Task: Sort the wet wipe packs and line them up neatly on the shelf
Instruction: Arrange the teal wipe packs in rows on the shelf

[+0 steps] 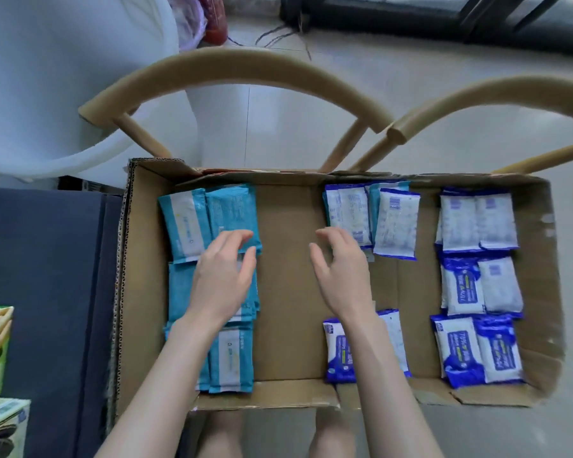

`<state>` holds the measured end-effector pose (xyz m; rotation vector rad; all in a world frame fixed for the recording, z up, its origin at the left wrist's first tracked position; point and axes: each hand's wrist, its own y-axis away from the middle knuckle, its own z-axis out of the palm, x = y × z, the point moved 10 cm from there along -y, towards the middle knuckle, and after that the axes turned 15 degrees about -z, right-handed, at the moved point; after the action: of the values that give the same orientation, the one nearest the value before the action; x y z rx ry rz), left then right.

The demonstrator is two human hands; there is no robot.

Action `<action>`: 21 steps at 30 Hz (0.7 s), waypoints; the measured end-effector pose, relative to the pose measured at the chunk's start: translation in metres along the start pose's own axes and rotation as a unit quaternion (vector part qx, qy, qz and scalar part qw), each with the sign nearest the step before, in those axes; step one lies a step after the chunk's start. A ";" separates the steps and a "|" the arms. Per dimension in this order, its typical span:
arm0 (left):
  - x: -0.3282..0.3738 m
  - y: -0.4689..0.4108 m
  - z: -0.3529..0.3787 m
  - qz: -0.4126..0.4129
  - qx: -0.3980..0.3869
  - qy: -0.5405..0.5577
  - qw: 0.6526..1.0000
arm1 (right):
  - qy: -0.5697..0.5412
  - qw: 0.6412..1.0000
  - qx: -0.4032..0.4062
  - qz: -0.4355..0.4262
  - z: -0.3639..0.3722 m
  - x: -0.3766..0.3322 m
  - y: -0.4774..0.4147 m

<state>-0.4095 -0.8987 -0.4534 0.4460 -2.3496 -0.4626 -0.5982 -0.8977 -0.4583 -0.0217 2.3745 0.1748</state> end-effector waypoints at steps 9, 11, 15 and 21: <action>0.060 0.076 0.149 -0.077 -0.054 0.018 0.995 | -0.018 0.996 -0.061 0.058 -0.065 0.127 0.064; 0.070 0.081 0.173 -0.094 -0.062 0.025 0.993 | -0.023 0.995 -0.076 0.062 -0.071 0.146 0.064; 0.086 0.068 0.193 -0.130 -0.047 0.046 0.989 | -0.023 0.995 -0.080 0.055 -0.084 0.169 0.045; 0.095 0.011 0.194 -0.176 0.005 0.093 0.980 | -0.028 0.998 -0.047 0.043 -0.088 0.189 -0.008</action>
<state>-0.6120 -0.8905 -0.5300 0.8796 -2.0974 -0.5461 -0.7948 -0.9109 -0.5270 0.0395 2.3119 0.3252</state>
